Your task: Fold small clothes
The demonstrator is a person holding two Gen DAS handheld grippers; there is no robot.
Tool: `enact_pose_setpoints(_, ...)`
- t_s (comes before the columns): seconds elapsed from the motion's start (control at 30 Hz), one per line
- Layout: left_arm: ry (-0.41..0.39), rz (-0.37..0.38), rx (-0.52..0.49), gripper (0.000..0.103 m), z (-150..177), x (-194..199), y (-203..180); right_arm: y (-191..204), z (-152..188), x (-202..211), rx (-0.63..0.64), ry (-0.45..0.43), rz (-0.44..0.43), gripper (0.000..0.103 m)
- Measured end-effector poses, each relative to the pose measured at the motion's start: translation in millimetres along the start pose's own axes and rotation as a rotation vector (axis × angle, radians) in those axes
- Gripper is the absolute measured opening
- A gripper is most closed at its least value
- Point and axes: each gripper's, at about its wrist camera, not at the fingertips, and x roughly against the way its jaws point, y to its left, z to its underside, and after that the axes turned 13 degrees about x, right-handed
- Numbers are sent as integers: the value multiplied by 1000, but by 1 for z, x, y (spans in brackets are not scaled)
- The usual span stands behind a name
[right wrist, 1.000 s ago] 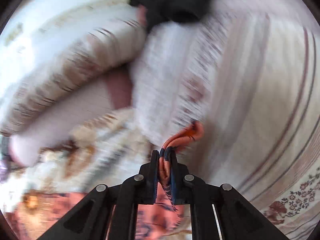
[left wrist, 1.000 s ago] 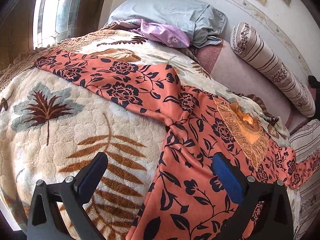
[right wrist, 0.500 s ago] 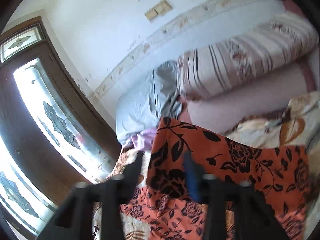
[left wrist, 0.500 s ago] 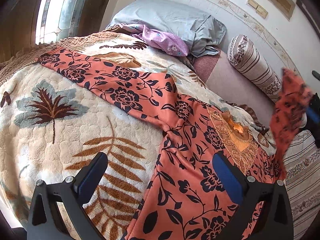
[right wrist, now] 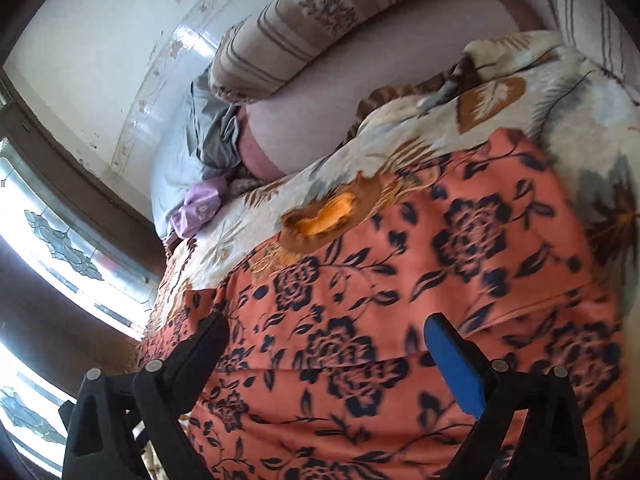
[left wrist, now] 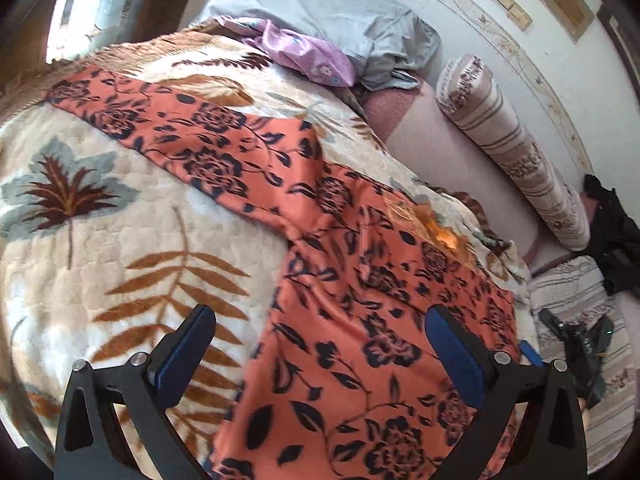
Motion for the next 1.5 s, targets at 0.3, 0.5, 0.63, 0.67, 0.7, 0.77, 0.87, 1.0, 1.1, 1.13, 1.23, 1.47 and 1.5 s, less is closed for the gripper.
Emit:
enact_pose_setpoints(0.3,184,24,-49,103,-34,-99,-79,-60,36,55,-24,-65,-16,99)
enact_pose_setpoints(0.5,281,-91,64,98,-36,-156,-58,-67,31,62,-50,-132,-65,99)
enact_pose_setpoints(0.63,303,-191,-33,5,-35,-163,-68,-80,34,60,-132,-142,-99,99)
enact_pose_setpoints(0.67,290,-191,-29,5,-37,-160,-69,-84,36,60,-155,-141,-105,99)
enact_pose_setpoints(0.7,265,-181,-37,5,-38,-154,-72,-88,36,59,-175,-140,-107,99)
enact_pose_setpoints(0.77,171,-119,-108,5,-40,-127,-90,-94,37,60,-201,-145,-95,99)
enact_pose_setpoints(0.87,53,-79,-193,5,-31,-91,-106,-100,37,64,-224,-164,-79,99)
enact_pose_setpoints(1.0,128,-258,-210,6,-19,-135,-76,-101,37,65,-236,-174,-53,99)
enact_pose_setpoints(1.1,122,-255,-230,9,-13,-143,-61,-105,33,77,-261,-203,-42,99)
enact_pose_setpoints(1.13,121,-259,-248,9,-11,-142,-63,-108,30,81,-284,-209,-66,99)
enact_pose_setpoints(1.23,125,-248,-255,9,-11,-142,-59,-115,10,79,-336,-209,-157,102)
enact_pose_setpoints(1.47,139,-218,-236,9,-13,-147,-56,-162,-4,-9,-535,55,-161,93)
enact_pose_setpoints(1.5,139,-212,-240,9,-13,-146,-55,-172,2,-6,-586,17,-186,93)
